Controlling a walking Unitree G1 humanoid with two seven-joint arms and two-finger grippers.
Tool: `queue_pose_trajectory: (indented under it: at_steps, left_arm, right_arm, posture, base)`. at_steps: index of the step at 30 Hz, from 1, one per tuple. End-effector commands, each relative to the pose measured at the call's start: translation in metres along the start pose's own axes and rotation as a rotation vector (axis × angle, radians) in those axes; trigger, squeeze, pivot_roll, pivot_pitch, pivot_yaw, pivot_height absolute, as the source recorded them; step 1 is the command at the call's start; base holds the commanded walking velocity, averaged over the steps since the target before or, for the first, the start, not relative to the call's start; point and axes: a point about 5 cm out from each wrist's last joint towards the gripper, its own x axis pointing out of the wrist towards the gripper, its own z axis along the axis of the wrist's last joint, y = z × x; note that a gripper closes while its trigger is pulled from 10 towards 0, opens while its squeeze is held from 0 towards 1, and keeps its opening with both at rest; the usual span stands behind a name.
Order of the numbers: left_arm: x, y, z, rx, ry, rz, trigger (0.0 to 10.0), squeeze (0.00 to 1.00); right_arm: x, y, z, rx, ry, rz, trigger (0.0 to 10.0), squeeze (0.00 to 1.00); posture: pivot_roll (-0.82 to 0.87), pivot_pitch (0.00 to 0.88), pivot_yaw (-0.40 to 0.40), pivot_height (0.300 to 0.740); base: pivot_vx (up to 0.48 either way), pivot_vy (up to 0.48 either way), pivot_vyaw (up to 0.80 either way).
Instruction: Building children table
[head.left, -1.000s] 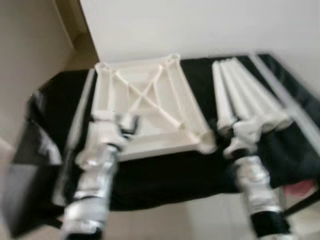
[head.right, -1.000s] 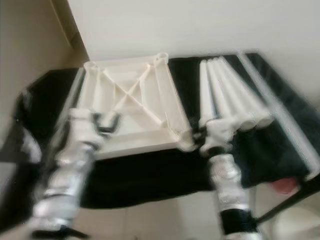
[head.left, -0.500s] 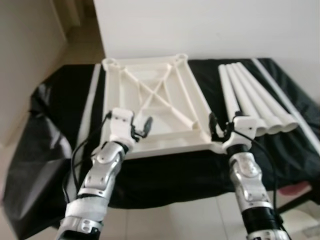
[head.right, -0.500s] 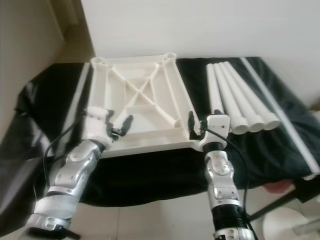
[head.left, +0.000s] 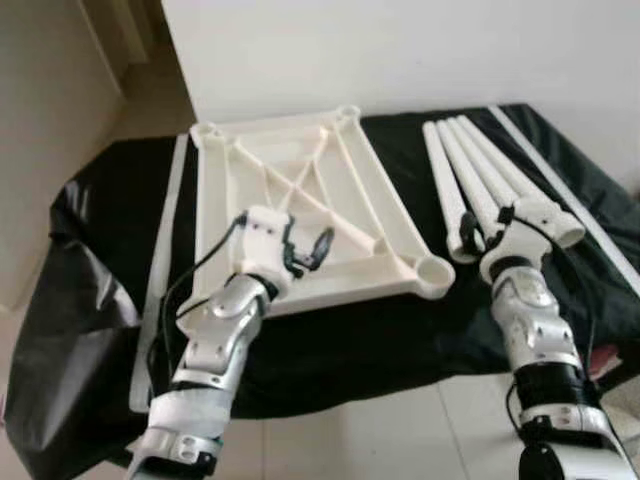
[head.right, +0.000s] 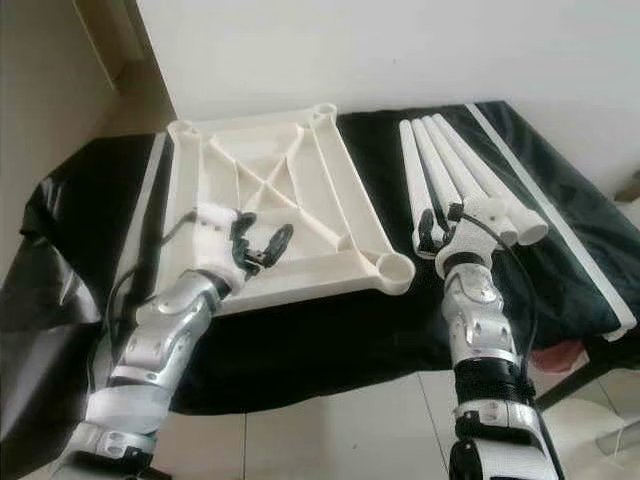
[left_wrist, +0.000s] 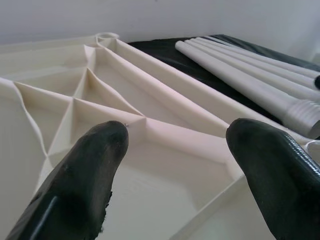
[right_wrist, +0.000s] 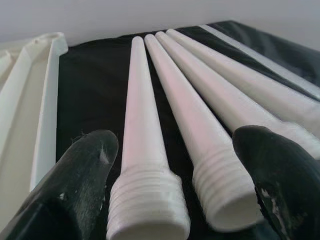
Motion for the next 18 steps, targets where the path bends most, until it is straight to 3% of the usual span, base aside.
queue_pose_trajectory:
  at_steps: [1, 5, 10, 12, 18]
  left_arm:
    - [0.001, -0.004, 0.003, -0.013, 0.005, -0.055, 10.0, 0.0]
    - [0.004, -0.014, 0.013, -0.06, 0.012, -0.086, 10.0, 0.0]
    - [0.004, -0.019, 0.017, -0.086, 0.019, -0.112, 10.0, 0.0]
    - [0.003, -0.023, 0.024, -0.1, 0.04, -0.139, 10.0, 0.0]
    - [-0.002, -0.033, 0.04, -0.115, 0.055, -0.192, 10.0, 0.0]
  right_arm:
    - [0.002, 0.001, 0.001, -0.015, 0.014, 0.012, 10.0, 0.0]
    - [0.016, 0.008, 0.016, 0.007, 0.027, 0.034, 10.0, 0.0]
    - [0.02, 0.013, 0.02, 0.024, 0.05, 0.027, 10.0, 0.0]
    - [0.026, 0.022, 0.025, 0.026, 0.091, 0.023, 10.0, 0.0]
    - [0.035, 0.038, 0.039, 0.019, 0.137, 0.057, 10.0, 0.0]
  posture:
    - [-0.11, 0.075, 0.051, 0.74]
    - [-0.1, 0.113, 0.065, 0.74]
    - [-0.1, 0.118, 0.067, 0.74]
    - [-0.07, 0.176, 0.076, 0.74]
    - [-0.05, 0.245, 0.081, 0.74]
  base:
    - [0.0, 0.0, 0.0]
    - [0.0, 0.0, 0.0]
    - [0.0, 0.0, 0.0]
    - [0.0, 0.0, 0.0]
    - [0.0, 0.0, 0.0]
